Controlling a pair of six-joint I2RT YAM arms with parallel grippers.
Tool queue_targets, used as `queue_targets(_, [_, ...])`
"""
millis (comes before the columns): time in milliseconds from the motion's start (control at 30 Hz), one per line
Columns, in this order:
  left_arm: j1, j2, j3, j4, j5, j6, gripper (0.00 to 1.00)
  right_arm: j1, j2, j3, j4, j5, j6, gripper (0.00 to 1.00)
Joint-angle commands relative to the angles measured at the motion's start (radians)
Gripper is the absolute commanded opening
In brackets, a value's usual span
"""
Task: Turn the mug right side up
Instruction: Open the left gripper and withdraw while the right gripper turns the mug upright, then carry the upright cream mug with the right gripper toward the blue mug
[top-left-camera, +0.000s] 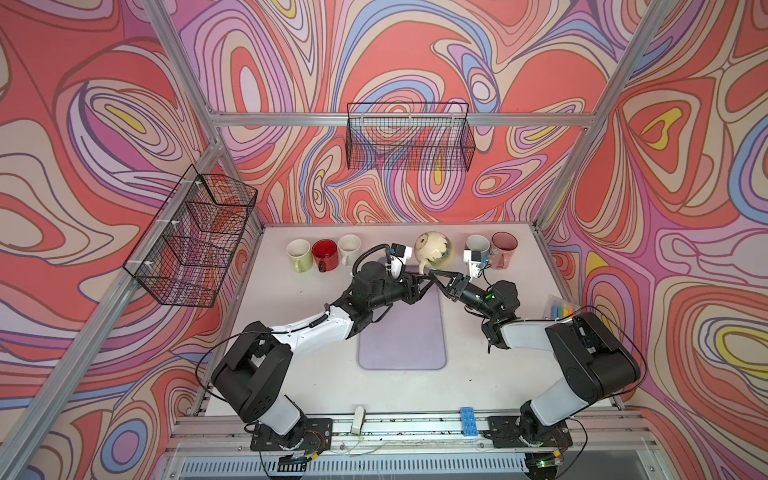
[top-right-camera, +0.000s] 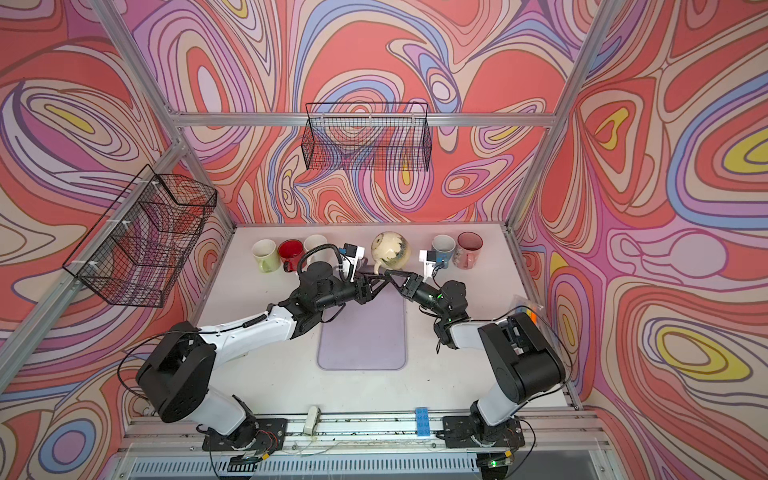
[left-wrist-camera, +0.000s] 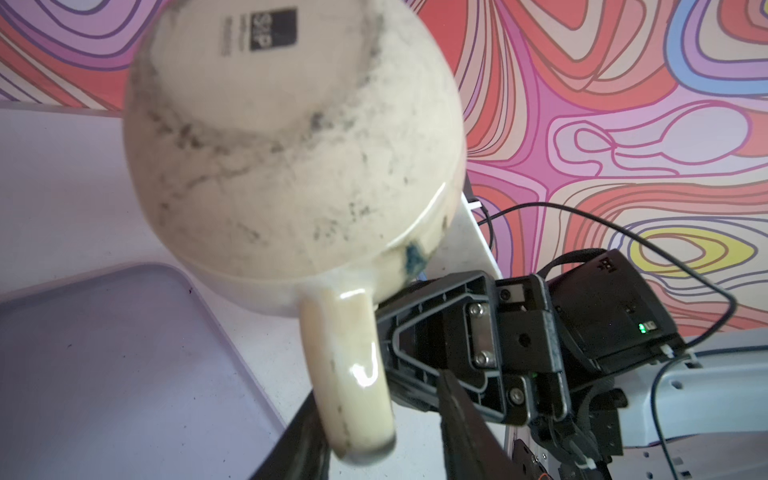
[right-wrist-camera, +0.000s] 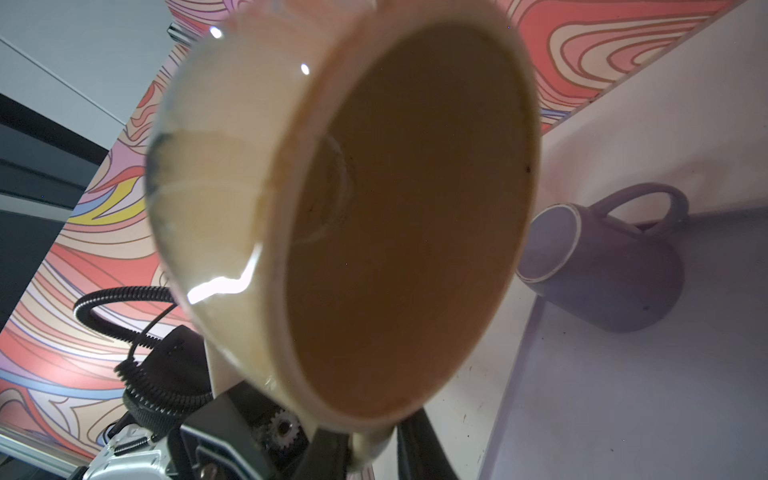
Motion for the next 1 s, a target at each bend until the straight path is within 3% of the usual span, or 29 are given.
queue_targets(0, [0.001, 0.015, -0.021, -0.008, -0.004, 0.029, 0.56, 0.003, -0.078, 0.017, 0.018, 0.036, -0.074, 0.00])
queue_targets(167, [0.014, 0.010, -0.044, -0.019, -0.025, 0.036, 0.61, 0.005, -0.165, 0.049, -0.235, 0.059, -0.207, 0.00])
queue_targets(433, [0.065, -0.077, -0.089, -0.076, -0.055, 0.070, 0.62, 0.005, -0.283, 0.135, -0.774, 0.145, -0.493, 0.00])
queue_targets(967, [0.125, -0.188, -0.138, -0.151, -0.082, 0.110, 0.60, 0.024, -0.299, 0.228, -1.120, 0.246, -0.703, 0.00])
